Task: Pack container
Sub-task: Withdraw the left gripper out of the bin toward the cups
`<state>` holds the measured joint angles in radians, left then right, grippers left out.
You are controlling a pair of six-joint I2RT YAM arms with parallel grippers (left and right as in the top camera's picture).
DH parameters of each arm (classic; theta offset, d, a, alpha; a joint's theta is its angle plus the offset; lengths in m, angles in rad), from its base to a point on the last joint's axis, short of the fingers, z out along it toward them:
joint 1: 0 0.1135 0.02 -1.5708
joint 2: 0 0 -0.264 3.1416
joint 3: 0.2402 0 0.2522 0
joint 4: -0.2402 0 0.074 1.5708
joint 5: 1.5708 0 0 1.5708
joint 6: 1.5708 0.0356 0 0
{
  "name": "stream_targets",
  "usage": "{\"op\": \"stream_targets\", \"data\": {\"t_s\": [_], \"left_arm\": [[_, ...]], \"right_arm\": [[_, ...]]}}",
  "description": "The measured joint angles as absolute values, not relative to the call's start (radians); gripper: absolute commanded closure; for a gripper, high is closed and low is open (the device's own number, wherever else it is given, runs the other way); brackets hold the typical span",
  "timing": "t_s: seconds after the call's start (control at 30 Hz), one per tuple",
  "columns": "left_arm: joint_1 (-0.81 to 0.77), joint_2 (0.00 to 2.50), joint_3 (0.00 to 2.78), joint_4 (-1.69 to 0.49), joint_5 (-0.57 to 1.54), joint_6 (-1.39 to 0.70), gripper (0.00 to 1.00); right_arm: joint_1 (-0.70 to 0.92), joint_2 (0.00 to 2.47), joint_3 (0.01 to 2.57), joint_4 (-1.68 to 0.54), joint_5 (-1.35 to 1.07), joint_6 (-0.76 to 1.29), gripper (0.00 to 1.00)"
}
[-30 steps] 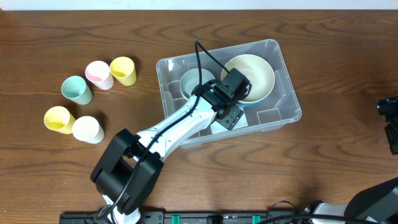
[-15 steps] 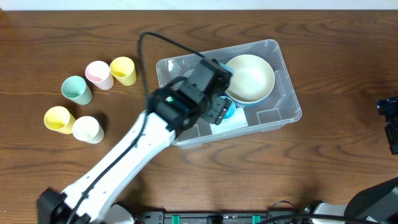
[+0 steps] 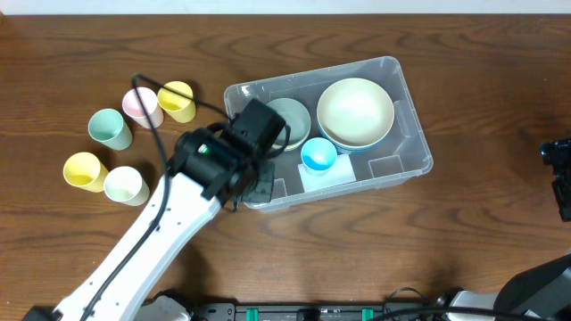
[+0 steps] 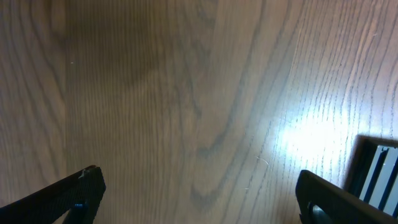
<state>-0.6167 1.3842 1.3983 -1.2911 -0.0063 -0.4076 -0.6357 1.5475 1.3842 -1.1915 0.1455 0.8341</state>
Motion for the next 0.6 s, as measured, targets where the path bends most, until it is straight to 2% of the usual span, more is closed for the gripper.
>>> {"op": "stream_targets", "data": {"t_s": [0.23,0.6], "left_arm": [[-0.69,1.34,1.396,-1.41,-0.003,-0.517,0.81],[-0.768,1.34,1.197,-1.223,-0.001,-0.626,0.81]], "right_arm": [[-0.636,1.547,1.384,-1.192,0.146,0.834,0.01],[-0.636,1.547,1.384,-1.192,0.146,0.834,0.01]]}}
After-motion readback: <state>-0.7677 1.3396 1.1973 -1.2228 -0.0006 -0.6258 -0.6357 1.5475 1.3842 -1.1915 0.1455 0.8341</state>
